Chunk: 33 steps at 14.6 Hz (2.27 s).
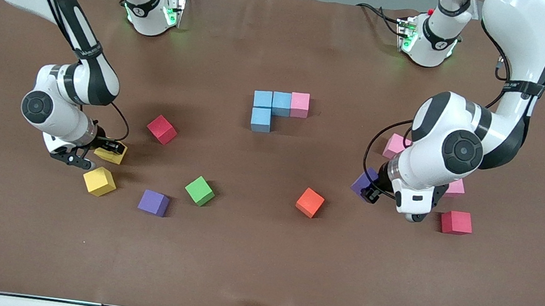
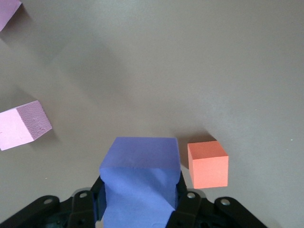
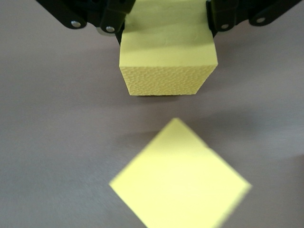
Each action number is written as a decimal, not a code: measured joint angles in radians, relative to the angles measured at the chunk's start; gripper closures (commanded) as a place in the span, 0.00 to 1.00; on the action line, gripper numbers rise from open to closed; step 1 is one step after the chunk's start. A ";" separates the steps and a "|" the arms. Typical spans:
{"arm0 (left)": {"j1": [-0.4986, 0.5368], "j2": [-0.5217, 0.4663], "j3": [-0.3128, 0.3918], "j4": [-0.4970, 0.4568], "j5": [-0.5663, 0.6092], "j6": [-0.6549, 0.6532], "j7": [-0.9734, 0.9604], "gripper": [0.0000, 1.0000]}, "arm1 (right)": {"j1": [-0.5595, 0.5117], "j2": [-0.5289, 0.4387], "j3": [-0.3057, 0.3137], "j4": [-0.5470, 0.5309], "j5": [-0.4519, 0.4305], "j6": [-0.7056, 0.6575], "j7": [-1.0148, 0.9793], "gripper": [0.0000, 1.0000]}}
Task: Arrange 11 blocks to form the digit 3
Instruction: 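Reach the right gripper to the yellow cube and grasp it, then carry the yellow cube to the cube row with the right gripper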
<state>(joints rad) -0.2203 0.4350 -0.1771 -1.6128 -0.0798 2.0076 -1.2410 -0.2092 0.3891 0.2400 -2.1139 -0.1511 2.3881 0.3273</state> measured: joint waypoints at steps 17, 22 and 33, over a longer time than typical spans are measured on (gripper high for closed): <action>-0.005 0.000 -0.001 -0.002 0.000 -0.009 -0.003 0.96 | 0.544 0.118 0.153 0.409 0.072 -0.253 0.290 1.00; -0.005 0.000 -0.001 -0.002 0.000 -0.009 -0.010 0.96 | 0.599 0.248 0.145 0.442 -0.032 -0.141 0.420 1.00; -0.015 -0.001 -0.038 0.002 -0.009 -0.009 -0.072 0.96 | 0.631 0.286 0.143 0.394 -0.048 -0.096 0.486 1.00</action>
<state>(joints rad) -0.2357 0.4342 -0.2154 -1.6112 -0.0884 1.9989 -1.3130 0.4213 0.6751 0.3831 -1.7197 -0.1990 2.2917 0.8133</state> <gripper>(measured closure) 0.441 0.436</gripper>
